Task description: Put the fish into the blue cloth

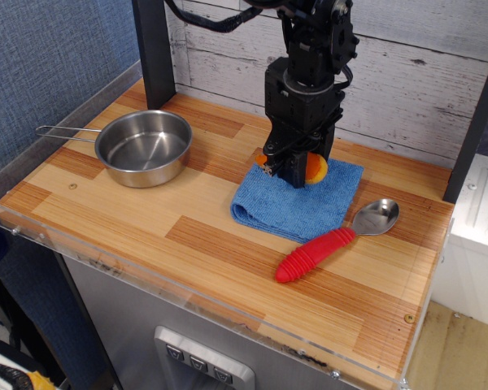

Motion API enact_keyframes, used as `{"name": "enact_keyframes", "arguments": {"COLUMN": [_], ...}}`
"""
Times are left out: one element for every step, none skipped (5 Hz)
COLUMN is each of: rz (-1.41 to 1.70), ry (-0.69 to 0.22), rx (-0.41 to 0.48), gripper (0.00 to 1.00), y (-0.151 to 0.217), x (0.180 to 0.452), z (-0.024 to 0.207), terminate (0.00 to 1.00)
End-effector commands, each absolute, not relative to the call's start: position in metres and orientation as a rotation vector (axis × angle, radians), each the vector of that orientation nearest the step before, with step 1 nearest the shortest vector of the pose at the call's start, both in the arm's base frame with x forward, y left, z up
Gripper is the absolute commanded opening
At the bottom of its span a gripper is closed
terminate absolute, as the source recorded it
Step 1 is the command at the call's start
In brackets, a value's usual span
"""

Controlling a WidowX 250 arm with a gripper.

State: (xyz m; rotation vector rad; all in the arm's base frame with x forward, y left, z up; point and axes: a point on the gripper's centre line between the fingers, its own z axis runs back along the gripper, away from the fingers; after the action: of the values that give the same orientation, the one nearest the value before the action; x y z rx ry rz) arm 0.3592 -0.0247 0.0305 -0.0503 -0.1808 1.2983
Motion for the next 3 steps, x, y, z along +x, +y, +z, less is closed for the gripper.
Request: {"name": "enact_keyframes", "arguments": {"rz": [1.34, 1.371, 1.371], "ry": [-0.204, -0.204, -0.217], "rx": [-0.029, -0.002, 0.01], "gripper": [0.0, 1.0, 1.0], "y": [-0.016, -0.0102, -0.0068], "x": [0.3528, 0.3519, 0.3524], "z": [0.0423, 0.0459, 0.0495], "terminate": [0.0, 0.0, 0.0]}}
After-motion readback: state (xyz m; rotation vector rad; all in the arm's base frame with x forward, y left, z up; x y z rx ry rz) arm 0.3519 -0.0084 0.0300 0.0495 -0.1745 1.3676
